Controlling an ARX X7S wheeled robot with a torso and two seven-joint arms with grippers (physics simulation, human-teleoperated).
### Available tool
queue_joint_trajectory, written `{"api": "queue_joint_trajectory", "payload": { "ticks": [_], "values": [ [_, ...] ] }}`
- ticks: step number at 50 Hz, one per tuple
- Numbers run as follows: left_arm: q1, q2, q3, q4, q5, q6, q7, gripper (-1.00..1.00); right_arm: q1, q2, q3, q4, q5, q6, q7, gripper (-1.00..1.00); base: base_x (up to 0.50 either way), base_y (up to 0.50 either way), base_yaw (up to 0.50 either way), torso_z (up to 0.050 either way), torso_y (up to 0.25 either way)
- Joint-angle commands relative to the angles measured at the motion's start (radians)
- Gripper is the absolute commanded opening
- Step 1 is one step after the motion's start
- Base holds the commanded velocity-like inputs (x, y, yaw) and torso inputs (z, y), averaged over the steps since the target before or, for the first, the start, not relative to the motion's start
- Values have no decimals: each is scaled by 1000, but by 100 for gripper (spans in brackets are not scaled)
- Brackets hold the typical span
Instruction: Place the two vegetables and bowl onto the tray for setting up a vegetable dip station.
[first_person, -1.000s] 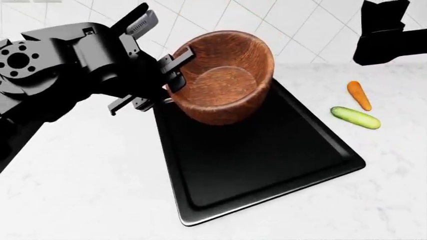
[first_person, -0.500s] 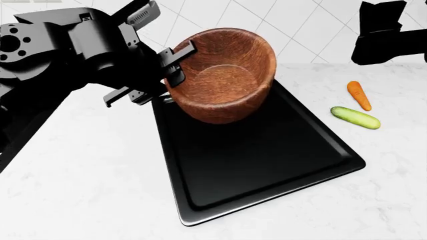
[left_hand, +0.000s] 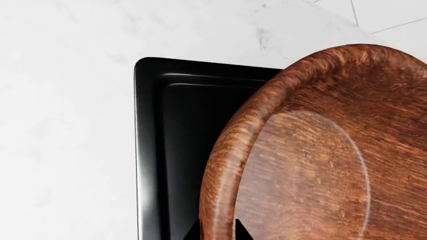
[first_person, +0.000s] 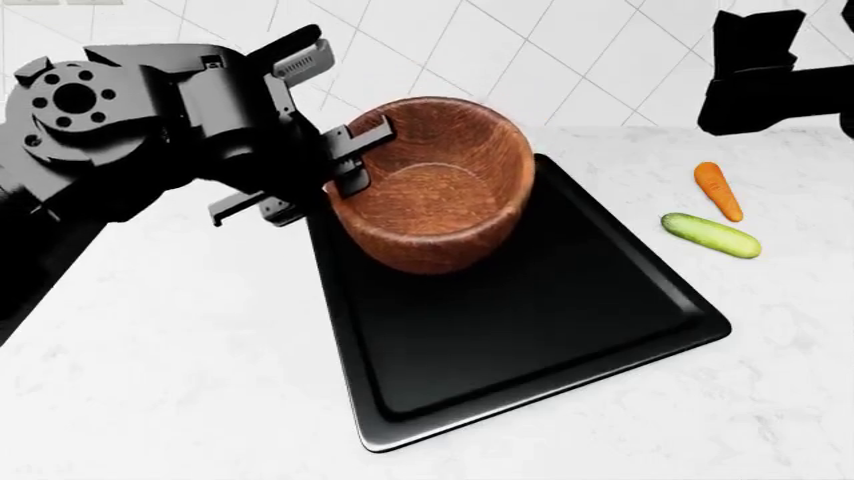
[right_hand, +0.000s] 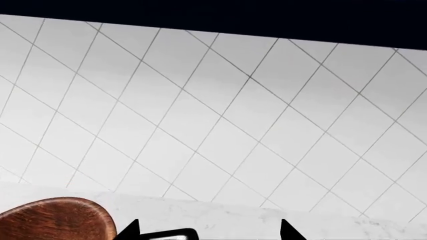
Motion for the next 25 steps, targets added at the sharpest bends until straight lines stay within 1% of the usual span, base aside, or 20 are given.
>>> {"api": "queue_joint_trajectory", "payload": {
  "ticks": [1, 5, 25],
  "values": [
    [33, 39, 10, -63, 18, -4, 37, -100, -12, 0, -1, 0, -10, -9, -9, 100, 0, 0, 0, 0, 0],
    [51, 51, 13, -87, 23, -9, 59, -100, -24, 3, 0, 1, -20, -15, -20, 100, 0, 0, 0, 0, 0],
    [84, 65, 27, -123, 45, -2, 71, -100, -28, 3, -2, 3, -26, -25, -29, 100, 0, 0, 0, 0, 1]
  ]
}}
